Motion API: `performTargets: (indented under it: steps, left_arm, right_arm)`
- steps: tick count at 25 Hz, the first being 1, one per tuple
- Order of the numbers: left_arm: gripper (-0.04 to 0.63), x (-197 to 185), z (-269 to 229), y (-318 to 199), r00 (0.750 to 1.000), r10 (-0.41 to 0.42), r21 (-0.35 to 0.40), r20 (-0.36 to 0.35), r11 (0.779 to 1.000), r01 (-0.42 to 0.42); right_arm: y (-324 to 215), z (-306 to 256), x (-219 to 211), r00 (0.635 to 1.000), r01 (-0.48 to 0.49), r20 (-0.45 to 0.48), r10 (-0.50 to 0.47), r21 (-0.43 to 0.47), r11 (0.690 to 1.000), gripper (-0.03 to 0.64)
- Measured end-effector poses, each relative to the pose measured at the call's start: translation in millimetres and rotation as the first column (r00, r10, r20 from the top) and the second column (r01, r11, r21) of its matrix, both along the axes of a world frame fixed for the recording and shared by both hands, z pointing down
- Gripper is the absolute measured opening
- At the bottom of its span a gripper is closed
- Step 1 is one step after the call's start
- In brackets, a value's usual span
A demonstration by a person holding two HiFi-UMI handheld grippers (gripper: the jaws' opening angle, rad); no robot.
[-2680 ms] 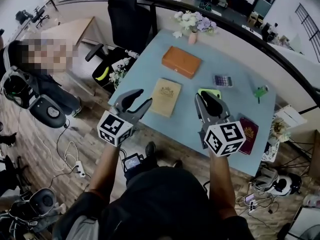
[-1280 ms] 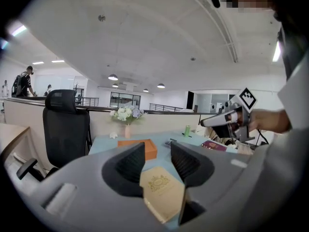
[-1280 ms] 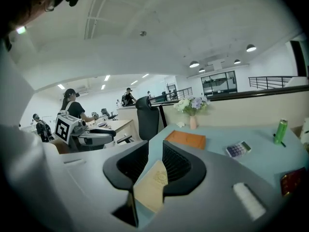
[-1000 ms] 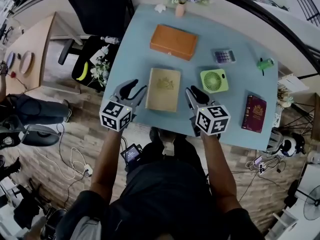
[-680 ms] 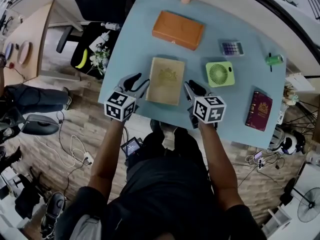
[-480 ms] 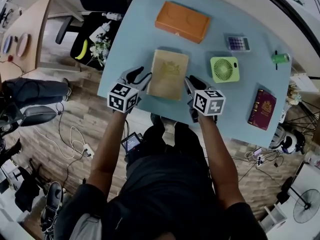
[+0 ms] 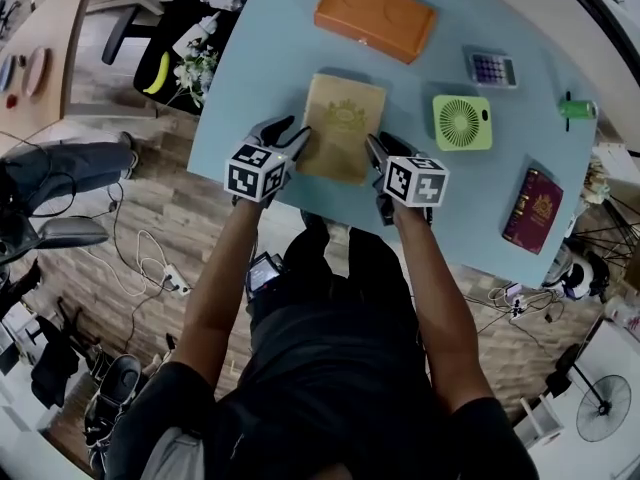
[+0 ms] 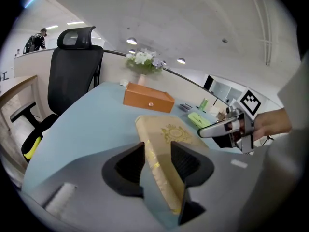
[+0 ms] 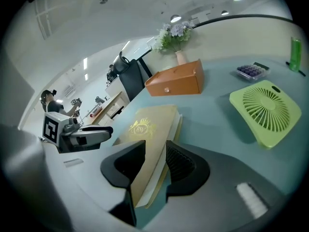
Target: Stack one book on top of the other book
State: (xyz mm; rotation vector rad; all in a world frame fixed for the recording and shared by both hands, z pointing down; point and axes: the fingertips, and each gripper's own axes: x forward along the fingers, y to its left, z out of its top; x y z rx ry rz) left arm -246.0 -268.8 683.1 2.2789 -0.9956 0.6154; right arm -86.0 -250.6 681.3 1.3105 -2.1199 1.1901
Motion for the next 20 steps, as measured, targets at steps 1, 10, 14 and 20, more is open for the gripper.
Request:
performTargets:
  steps: [1,10,14,20]
  left_arm:
    - [0.221,0.3,4.2,0.2,1.0,-0.006,-0.008,-0.002,1.0,0.006]
    - [0.21,12.6,26.2,2.0,0.997,-0.026,-0.071,-0.079,0.997,0.021]
    - [0.195,13.8,25.3,2.9,0.998,-0.036,-0.059,-0.06,0.998,0.032]
    - [0.193,16.1,1.8,6.6,0.999,-0.035,0.009,-0.019,0.999,0.035]
  right_arm:
    - [0.1,3.1,-0.8,1.0,-0.002,0.001,0.002,-0.005,1.0,0.114]
    - [-4.2,16.3,-8.4,0.999,-0.02,0.038,0.021,-0.018,1.0,0.114]
    - [-2.7,13.4,-6.3,0.998,-0.052,0.031,0.053,-0.009,0.999,0.114]
    - [-0.5,-13.0,-2.8,0.996,-0.091,0.021,0.09,0.047,0.995,0.095]
